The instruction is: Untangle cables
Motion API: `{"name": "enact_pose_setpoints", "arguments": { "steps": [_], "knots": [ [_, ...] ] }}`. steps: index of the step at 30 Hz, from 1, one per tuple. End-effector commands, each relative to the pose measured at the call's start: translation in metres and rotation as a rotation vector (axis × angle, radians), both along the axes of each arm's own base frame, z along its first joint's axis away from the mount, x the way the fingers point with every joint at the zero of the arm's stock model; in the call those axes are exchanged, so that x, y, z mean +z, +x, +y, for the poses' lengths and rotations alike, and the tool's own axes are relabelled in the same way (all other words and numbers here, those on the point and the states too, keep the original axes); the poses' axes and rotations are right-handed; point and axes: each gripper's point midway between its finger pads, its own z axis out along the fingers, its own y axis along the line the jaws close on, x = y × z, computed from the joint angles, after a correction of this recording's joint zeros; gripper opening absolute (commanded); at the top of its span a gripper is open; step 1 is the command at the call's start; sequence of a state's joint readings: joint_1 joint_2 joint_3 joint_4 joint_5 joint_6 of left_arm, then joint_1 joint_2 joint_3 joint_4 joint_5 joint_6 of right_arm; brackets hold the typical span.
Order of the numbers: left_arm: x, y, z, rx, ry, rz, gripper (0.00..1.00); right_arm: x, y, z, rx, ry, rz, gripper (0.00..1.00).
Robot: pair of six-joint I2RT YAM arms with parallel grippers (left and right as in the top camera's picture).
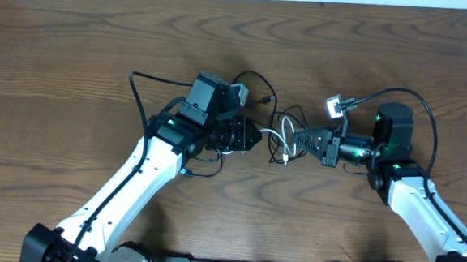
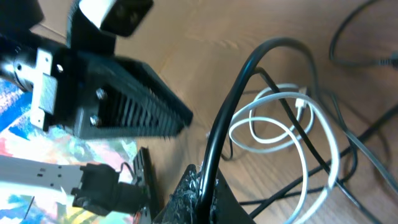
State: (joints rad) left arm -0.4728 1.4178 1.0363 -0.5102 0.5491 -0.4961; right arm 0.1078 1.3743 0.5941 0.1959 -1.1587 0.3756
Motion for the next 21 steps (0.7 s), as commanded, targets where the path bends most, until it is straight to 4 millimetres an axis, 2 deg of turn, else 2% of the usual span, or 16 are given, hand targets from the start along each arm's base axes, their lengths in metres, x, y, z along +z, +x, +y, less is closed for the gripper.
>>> {"name": "enact_pose_setpoints", "arguments": {
  "steps": [1, 5, 11, 14, 19, 21],
  "knots": [
    [0.009, -0.009, -0.016, -0.078, -0.076, 0.004, 0.29, 0.015, 0.004, 0.002, 0.002, 0.041, -0.013, 0.01],
    [0.023, -0.012, -0.029, -0.135, -0.167, -0.009, 0.29, 0.028, 0.010, 0.002, -0.008, 0.065, -0.059, 0.01],
    [0.024, -0.007, -0.028, -0.133, -0.155, -0.044, 0.29, 0.046, 0.016, 0.003, -0.021, 0.109, -0.094, 0.01],
    [0.019, 0.003, -0.022, -0.088, -0.104, -0.074, 0.31, 0.050, 0.016, 0.003, -0.019, 0.122, -0.089, 0.01],
    [0.028, 0.015, -0.026, -0.071, -0.129, -0.134, 0.50, 0.052, 0.004, 0.009, 0.047, 0.137, -0.080, 0.01],
    [0.033, 0.020, -0.028, -0.062, -0.146, -0.152, 0.55, 0.053, -0.001, 0.012, 0.079, 0.144, -0.077, 0.01]
  ]
}}
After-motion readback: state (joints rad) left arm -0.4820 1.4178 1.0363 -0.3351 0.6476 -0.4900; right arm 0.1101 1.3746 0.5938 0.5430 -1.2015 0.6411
